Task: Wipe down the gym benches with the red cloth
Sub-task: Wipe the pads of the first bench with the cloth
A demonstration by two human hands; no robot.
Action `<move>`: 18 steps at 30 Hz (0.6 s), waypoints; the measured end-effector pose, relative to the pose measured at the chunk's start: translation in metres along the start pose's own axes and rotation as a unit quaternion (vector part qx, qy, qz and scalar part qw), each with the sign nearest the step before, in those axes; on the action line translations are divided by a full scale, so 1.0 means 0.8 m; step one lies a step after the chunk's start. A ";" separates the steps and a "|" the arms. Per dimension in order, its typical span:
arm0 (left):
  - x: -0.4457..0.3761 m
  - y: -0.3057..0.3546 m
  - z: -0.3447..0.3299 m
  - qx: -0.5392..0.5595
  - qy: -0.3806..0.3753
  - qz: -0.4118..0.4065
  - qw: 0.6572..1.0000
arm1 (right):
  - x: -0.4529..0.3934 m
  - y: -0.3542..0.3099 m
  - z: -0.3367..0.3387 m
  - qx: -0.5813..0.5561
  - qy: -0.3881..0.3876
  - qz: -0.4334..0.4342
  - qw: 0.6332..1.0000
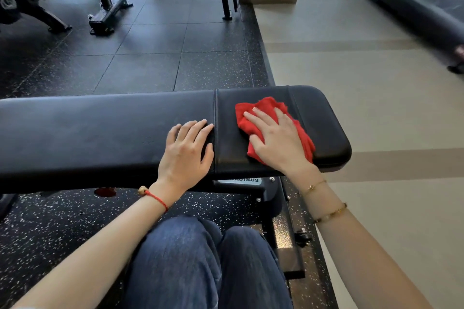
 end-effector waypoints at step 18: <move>0.003 -0.004 -0.005 -0.007 0.037 0.007 0.999 | 0.006 0.015 0.003 0.008 -0.001 0.032 0.999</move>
Point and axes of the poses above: each hand's wrist, its own x-axis away from the middle knuckle, its own z-axis out of the back of the hand, y = z × x, the point moved 6 cm from there along -x, towards the middle knuckle, and after that the axes turned 6 degrees about y, right-handed, at the moved point
